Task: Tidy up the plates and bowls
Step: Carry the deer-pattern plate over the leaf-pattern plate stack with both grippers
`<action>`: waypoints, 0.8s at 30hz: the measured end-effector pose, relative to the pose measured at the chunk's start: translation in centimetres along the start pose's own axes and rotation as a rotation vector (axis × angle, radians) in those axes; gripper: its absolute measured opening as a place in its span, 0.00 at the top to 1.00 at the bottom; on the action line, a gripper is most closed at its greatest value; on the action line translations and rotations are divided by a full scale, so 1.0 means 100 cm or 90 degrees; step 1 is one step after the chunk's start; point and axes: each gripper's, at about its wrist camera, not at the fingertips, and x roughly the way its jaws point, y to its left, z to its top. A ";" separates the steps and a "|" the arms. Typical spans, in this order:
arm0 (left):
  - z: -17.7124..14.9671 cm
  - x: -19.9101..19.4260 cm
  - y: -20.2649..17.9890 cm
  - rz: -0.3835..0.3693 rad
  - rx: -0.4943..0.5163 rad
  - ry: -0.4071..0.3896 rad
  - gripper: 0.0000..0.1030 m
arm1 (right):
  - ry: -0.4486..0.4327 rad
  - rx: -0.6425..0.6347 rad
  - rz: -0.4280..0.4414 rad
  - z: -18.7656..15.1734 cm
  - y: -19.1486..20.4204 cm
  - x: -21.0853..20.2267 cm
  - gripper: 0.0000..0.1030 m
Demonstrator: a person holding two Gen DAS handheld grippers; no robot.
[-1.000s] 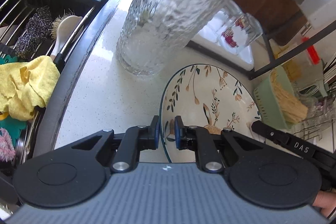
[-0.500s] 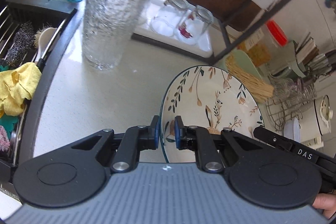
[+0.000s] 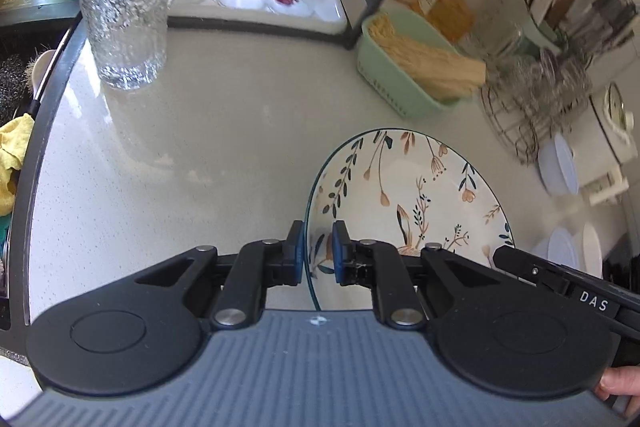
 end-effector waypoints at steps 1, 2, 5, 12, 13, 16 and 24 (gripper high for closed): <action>-0.002 0.000 -0.003 0.006 0.013 0.003 0.84 | -0.001 0.012 -0.002 -0.004 -0.003 0.000 0.90; -0.002 0.001 -0.006 0.009 0.025 0.006 0.84 | -0.003 0.017 -0.005 -0.007 -0.005 0.001 0.90; -0.004 0.003 -0.010 0.009 0.039 0.022 0.84 | -0.008 0.024 -0.015 -0.014 -0.009 0.002 0.90; -0.008 0.005 -0.029 0.022 0.090 0.033 0.84 | 0.000 0.030 -0.020 -0.025 -0.024 0.005 0.90; -0.008 0.006 -0.032 0.026 0.101 0.034 0.84 | 0.000 0.030 -0.016 -0.025 -0.027 0.006 0.90; -0.008 0.009 -0.038 0.035 0.115 0.041 0.84 | 0.004 0.033 -0.012 -0.027 -0.033 0.009 0.89; -0.009 0.016 -0.045 0.058 0.138 0.053 0.84 | -0.011 0.011 -0.022 -0.026 -0.033 0.008 0.89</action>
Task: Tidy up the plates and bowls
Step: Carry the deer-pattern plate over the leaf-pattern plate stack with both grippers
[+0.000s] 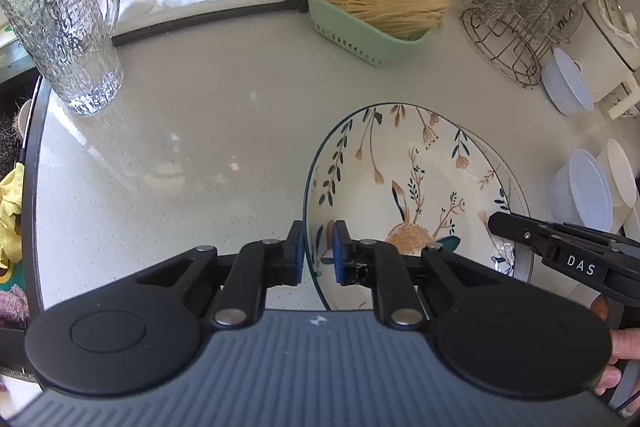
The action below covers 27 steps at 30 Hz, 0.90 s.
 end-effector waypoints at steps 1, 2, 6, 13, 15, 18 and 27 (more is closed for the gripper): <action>0.000 0.000 -0.001 0.005 0.002 0.001 0.84 | -0.005 -0.004 -0.005 0.000 0.000 -0.001 0.89; -0.001 0.000 -0.002 0.008 0.005 0.000 0.84 | -0.007 -0.012 -0.013 0.000 0.001 -0.002 0.90; -0.001 0.000 -0.003 0.009 -0.014 0.003 0.84 | -0.018 -0.036 -0.017 0.000 0.001 -0.007 0.90; -0.006 0.000 0.000 0.005 -0.075 0.004 0.84 | -0.035 -0.098 -0.041 -0.004 0.012 -0.017 0.89; -0.009 -0.001 -0.001 0.007 -0.086 0.004 0.84 | -0.046 -0.108 -0.048 -0.005 0.015 -0.021 0.89; -0.014 -0.003 -0.002 0.003 -0.106 0.002 0.84 | -0.056 -0.110 -0.052 -0.008 0.016 -0.024 0.89; -0.029 0.000 -0.001 0.003 -0.174 -0.021 0.88 | -0.091 -0.148 -0.103 -0.016 0.029 -0.026 0.87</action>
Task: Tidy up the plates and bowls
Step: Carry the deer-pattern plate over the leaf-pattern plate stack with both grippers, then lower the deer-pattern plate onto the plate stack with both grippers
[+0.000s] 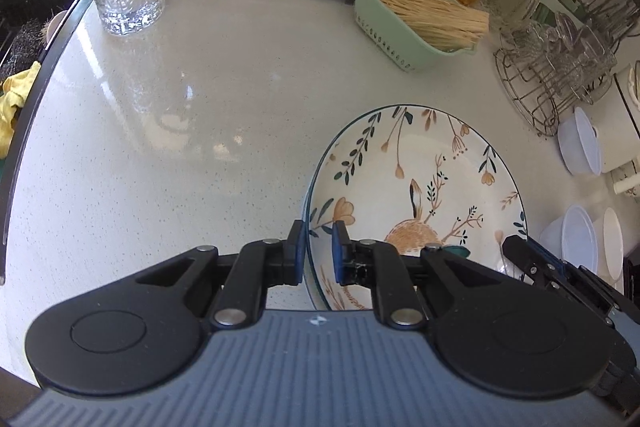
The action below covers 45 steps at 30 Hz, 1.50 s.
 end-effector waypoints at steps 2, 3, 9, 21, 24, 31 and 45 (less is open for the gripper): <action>-0.003 0.000 -0.001 0.003 0.005 -0.006 0.92 | 0.011 0.001 -0.020 0.000 -0.001 0.000 0.87; -0.004 -0.001 0.000 0.001 0.005 -0.006 0.93 | 0.018 0.017 -0.011 0.001 -0.005 -0.001 0.87; -0.003 -0.001 -0.001 0.003 0.016 -0.008 0.93 | 0.017 0.035 -0.008 -0.005 -0.005 -0.004 0.88; -0.006 -0.034 -0.002 0.016 -0.013 -0.054 0.92 | -0.018 0.065 0.032 0.007 -0.020 -0.032 0.88; -0.008 -0.049 -0.009 0.025 -0.007 -0.073 0.92 | -0.031 0.057 0.058 0.014 -0.021 -0.046 0.88; -0.022 -0.081 -0.042 0.017 0.043 -0.104 0.92 | -0.064 0.034 0.086 0.023 -0.024 -0.082 0.88; -0.046 -0.124 -0.092 -0.009 0.100 -0.153 0.92 | -0.105 0.035 0.086 0.021 -0.043 -0.129 0.88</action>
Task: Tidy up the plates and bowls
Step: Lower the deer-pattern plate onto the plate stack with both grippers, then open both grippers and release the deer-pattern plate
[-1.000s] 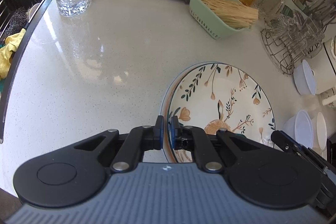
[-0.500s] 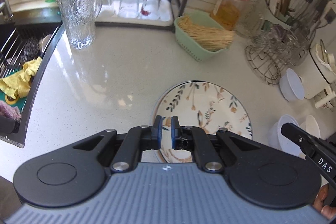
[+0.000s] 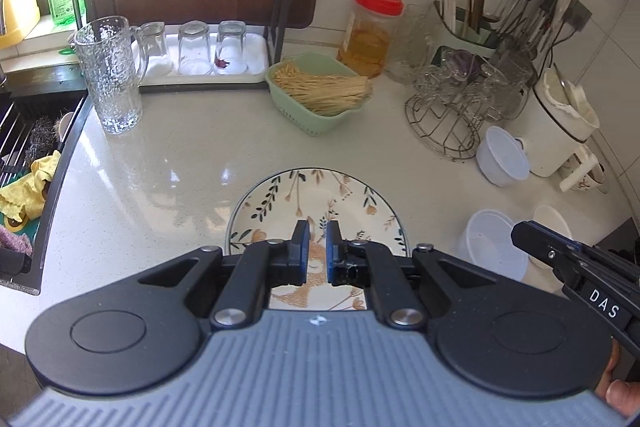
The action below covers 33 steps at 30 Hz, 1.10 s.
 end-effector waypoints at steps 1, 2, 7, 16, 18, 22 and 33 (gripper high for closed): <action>0.000 -0.002 -0.002 -0.001 0.002 -0.001 0.92 | -0.002 0.002 0.002 0.000 -0.001 -0.002 0.88; -0.001 -0.004 -0.004 -0.004 0.002 -0.002 0.92 | -0.003 0.005 0.004 0.000 -0.002 -0.005 0.88; -0.003 -0.013 -0.008 -0.011 0.006 -0.010 0.92 | -0.013 0.005 0.002 -0.002 -0.001 -0.015 0.88; -0.005 -0.009 -0.026 -0.041 0.060 -0.011 0.92 | -0.033 0.028 -0.043 -0.006 -0.002 -0.023 0.88; -0.005 -0.009 -0.028 -0.050 0.071 -0.018 0.92 | -0.039 0.033 -0.047 -0.005 -0.002 -0.024 0.88; 0.000 -0.007 -0.026 -0.067 0.074 -0.017 0.92 | -0.051 0.031 -0.059 -0.004 0.002 -0.023 0.88; 0.006 0.005 -0.015 -0.126 0.103 0.004 0.92 | -0.049 0.060 -0.117 -0.011 0.016 -0.018 0.88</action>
